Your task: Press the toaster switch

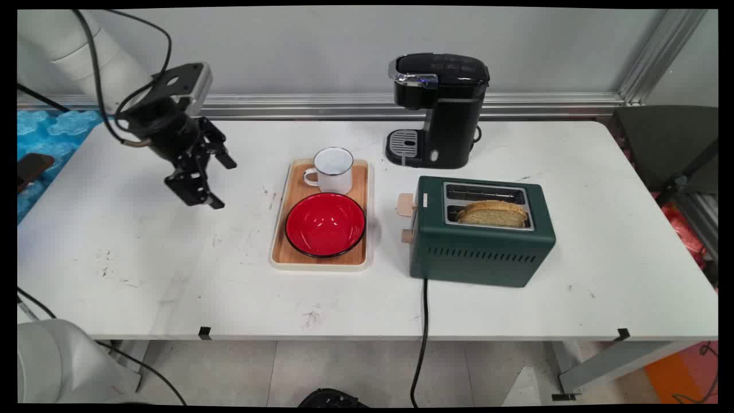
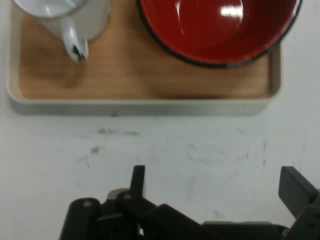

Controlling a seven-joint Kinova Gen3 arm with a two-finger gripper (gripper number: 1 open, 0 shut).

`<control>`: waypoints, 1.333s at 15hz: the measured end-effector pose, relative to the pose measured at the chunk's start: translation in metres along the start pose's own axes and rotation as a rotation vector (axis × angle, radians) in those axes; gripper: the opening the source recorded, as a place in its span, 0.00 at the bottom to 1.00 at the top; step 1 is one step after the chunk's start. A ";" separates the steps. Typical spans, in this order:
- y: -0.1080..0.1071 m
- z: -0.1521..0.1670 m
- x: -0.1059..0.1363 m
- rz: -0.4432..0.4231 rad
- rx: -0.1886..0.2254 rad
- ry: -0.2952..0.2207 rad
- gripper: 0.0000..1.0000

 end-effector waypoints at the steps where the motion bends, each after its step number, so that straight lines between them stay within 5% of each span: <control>1: -0.002 0.000 0.006 -0.003 0.003 0.011 1.00; 12: 0.000 -0.005 0.105 0.034 -0.025 0.172 1.00; 13: 0.002 -0.005 0.114 0.035 -0.028 0.187 0.00; 20: 0.011 0.005 0.174 0.031 -0.040 0.286 0.00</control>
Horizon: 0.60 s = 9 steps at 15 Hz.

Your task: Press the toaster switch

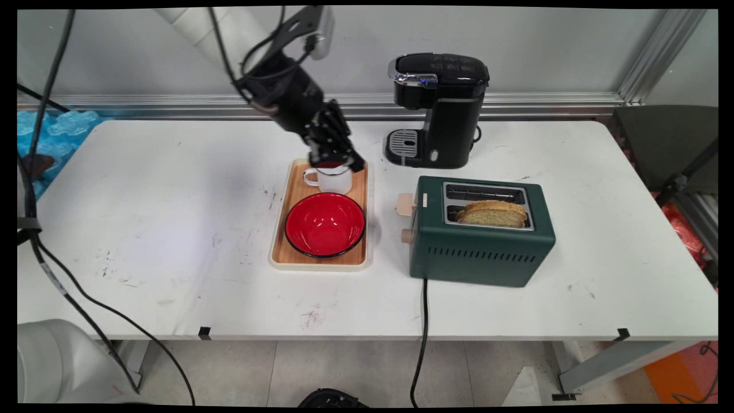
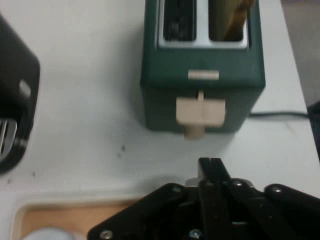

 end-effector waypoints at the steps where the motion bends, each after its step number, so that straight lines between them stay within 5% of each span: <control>1: 0.000 0.005 0.008 -0.001 -0.001 0.012 0.00; 9: 0.003 0.041 0.037 0.008 -0.023 0.025 0.00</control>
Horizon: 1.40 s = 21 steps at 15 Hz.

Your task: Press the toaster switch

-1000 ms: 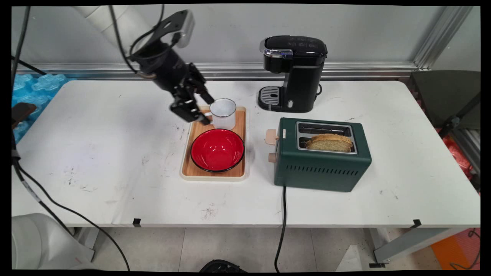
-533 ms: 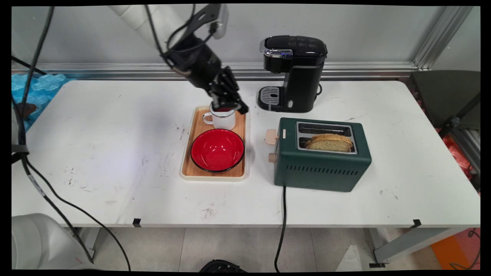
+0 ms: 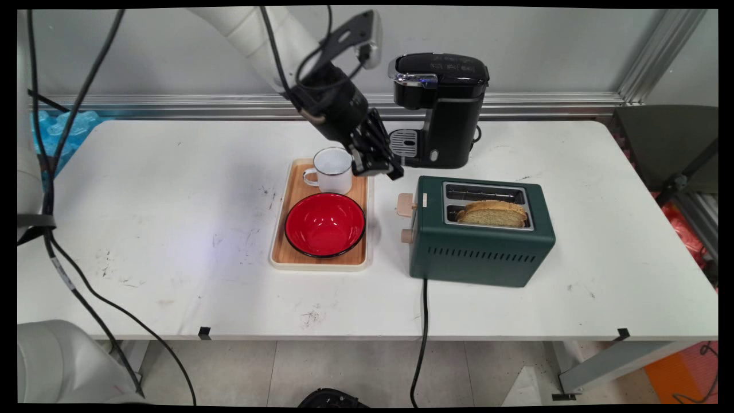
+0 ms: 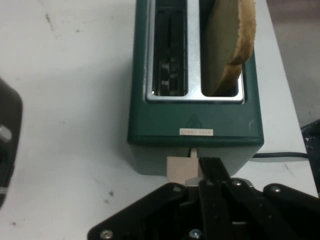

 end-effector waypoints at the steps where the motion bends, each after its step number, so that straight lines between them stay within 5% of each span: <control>1: 0.001 0.006 0.001 0.001 -0.004 -0.004 0.00; 21: -0.006 0.085 -0.009 0.008 -0.017 -0.066 0.00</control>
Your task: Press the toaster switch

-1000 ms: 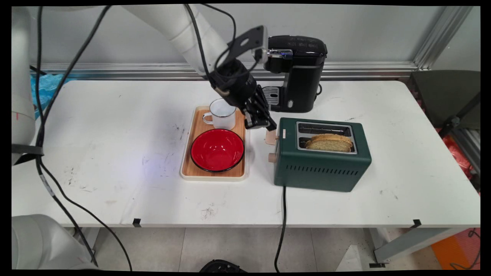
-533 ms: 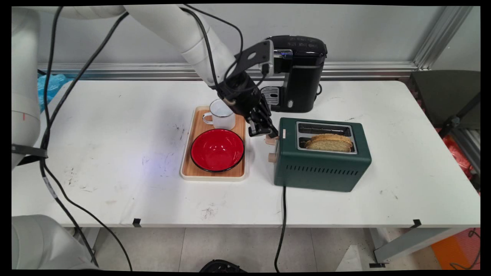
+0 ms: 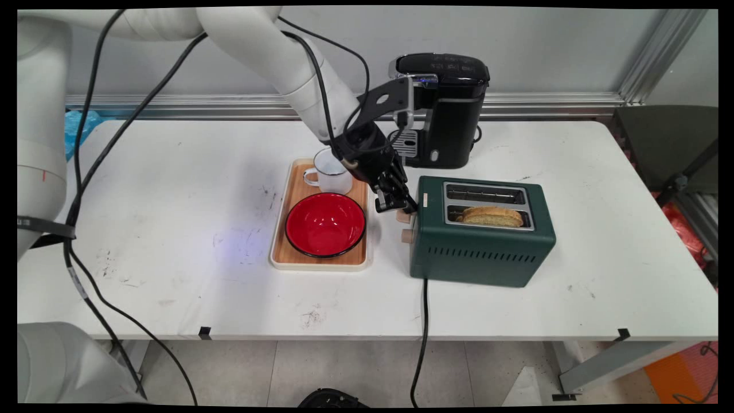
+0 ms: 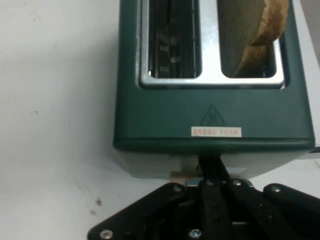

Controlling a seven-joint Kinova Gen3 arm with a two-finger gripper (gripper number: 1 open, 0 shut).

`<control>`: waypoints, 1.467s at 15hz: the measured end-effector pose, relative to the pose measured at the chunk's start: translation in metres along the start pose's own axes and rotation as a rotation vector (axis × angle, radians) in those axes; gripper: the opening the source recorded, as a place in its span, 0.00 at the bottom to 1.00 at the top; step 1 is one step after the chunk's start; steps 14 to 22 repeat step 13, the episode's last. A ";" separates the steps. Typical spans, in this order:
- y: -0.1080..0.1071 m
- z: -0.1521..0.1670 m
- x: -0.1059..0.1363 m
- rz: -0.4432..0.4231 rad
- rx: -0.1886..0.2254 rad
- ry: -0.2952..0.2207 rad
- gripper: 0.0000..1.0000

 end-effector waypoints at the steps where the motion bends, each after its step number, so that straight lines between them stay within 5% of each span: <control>1: 0.000 0.002 -0.001 -0.001 0.000 -0.002 0.00; 22: 0.002 0.020 -0.022 -0.025 -0.017 -0.032 0.00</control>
